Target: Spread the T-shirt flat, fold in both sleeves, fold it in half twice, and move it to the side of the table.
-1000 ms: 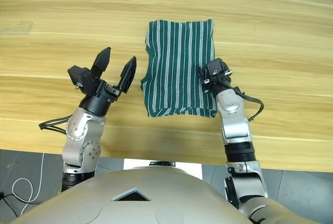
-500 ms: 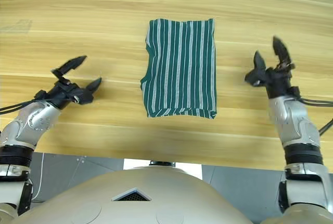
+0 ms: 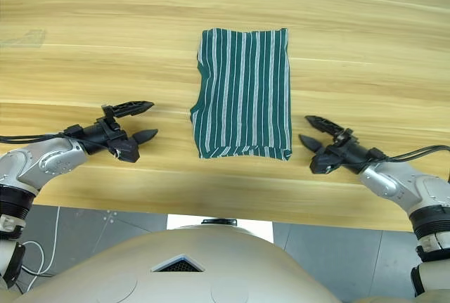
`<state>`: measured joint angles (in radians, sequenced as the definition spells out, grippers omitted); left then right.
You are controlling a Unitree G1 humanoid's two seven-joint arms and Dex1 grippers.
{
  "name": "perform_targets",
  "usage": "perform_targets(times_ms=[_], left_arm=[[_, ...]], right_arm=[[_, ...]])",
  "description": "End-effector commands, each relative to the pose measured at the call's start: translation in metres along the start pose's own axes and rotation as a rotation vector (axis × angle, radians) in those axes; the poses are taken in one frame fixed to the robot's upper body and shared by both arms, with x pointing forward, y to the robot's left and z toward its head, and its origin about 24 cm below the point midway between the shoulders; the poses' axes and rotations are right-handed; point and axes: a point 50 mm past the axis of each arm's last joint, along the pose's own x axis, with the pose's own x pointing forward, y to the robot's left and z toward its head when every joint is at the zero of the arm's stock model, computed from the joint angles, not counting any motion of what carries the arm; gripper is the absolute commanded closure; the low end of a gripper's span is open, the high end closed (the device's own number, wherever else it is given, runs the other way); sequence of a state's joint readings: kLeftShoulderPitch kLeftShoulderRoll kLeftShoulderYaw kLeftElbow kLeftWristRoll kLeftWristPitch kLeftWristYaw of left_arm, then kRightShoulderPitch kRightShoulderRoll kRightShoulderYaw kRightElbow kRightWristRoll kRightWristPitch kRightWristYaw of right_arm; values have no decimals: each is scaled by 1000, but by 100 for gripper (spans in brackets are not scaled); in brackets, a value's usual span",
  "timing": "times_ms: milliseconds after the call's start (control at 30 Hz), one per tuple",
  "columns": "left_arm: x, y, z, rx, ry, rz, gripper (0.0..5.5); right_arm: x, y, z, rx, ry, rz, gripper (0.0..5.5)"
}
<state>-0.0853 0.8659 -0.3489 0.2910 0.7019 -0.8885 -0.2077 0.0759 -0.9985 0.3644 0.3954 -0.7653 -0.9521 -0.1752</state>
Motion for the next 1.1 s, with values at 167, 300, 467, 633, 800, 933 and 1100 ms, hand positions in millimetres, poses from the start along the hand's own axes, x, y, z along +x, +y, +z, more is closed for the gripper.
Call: perform_targets(times_ms=[167, 300, 467, 633, 800, 933, 1100], left_arm=[[12, -25, 13, -18, -145, -299, 119], [26, -29, 16, -28, -195, -326, 119], [40, -35, 19, -35, -240, -361, 119], [47, -38, 21, -36, -263, -381, 119], [51, -47, 26, -54, -290, -412, 119], [55, -47, 29, -48, -314, -430, 119], [61, -50, 35, -49, -342, -443, 119]], right_arm=[[21, 19, 11, 4, -84, 169, 231], [31, 16, 12, 6, -115, 162, 231], [29, 17, 7, 4, -104, 180, 231], [12, 20, 3, 15, -91, 228, 231], [-4, 9, 3, 28, -96, 249, 231], [-14, 0, -3, 26, -74, 273, 231], [-15, 6, -2, 57, -80, 306, 231]])
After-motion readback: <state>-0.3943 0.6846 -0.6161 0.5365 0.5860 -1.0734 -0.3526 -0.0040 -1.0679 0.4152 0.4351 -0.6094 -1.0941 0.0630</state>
